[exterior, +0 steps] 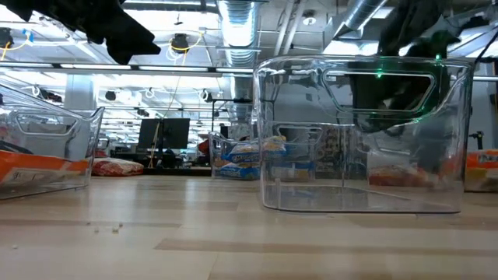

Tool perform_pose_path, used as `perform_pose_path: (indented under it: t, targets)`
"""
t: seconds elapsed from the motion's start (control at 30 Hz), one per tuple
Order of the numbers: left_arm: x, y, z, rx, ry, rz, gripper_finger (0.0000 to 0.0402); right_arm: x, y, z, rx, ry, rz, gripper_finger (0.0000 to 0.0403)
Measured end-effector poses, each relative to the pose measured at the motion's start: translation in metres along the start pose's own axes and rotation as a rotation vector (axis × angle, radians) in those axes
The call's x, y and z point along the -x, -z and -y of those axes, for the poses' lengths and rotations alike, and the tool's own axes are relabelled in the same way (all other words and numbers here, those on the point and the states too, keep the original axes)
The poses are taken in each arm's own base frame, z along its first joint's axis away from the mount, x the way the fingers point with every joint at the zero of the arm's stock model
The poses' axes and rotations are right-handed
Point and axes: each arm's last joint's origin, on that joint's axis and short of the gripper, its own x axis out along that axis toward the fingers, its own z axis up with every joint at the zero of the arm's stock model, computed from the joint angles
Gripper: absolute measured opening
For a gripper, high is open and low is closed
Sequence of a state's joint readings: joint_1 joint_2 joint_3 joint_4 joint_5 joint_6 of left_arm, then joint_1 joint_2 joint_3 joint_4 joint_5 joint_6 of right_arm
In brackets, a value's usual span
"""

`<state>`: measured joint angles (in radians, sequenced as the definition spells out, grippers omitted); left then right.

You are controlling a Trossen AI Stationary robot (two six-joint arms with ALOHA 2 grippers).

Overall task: Sort Maruchan noodles
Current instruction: Put the top orange noodle pack into the bottom left transparent bin

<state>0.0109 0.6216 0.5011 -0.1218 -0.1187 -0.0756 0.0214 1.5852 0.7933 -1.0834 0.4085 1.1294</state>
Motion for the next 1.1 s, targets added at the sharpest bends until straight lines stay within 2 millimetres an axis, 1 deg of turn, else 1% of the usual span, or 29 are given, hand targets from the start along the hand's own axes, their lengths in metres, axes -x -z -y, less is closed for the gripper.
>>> perform_pose_path:
  t: [0.1, 0.17, 0.33, 0.47, 0.6, 0.7, 0.8, 0.83, 0.97, 1.1]
  targets:
    - [0.000, 0.000, 0.000, 0.000, -0.001, 0.003, 0.0167, 0.022, 0.000, 0.004, 0.005, -0.029, 0.047, 0.0007]
    - [0.000, -0.001, 0.000, 0.001, -0.001, 0.008, 0.0167, 0.040, -0.001, 0.008, -0.002, -0.060, 0.102, 0.0007]
    - [0.000, -0.001, 0.000, -0.002, -0.001, 0.008, 0.0167, 0.090, -0.005, 0.020, -0.045, -0.185, 0.309, 0.0007]
    - [0.000, -0.001, 0.000, -0.003, 0.000, 0.007, 0.0167, 0.125, -0.007, 0.030, -0.071, -0.269, 0.461, 0.0007]
    - [0.000, 0.001, 0.000, -0.004, -0.002, -0.007, 0.0167, 0.152, -0.012, 0.036, -0.070, -0.304, 0.585, 0.0007]
    - [0.000, 0.001, 0.000, -0.005, -0.002, -0.010, 0.0167, 0.168, -0.019, 0.035, -0.070, -0.334, 0.690, 0.0007]
    - [0.000, 0.001, 0.000, -0.005, -0.002, -0.010, 0.0167, 0.181, -0.027, 0.024, -0.042, -0.403, 0.793, 0.0007]
    - [0.000, 0.001, 0.000, -0.005, -0.001, -0.010, 0.0167, 0.185, -0.030, 0.018, -0.031, -0.431, 0.829, 0.0007]
    - [0.000, 0.001, 0.000, -0.004, -0.002, -0.010, 0.0167, 0.197, -0.042, -0.016, 0.034, -0.522, 0.965, 0.0007]
    - [0.000, 0.001, 0.000, -0.004, -0.002, -0.008, 0.0167, 0.208, -0.053, -0.058, 0.146, -0.738, 1.085, 0.0007]
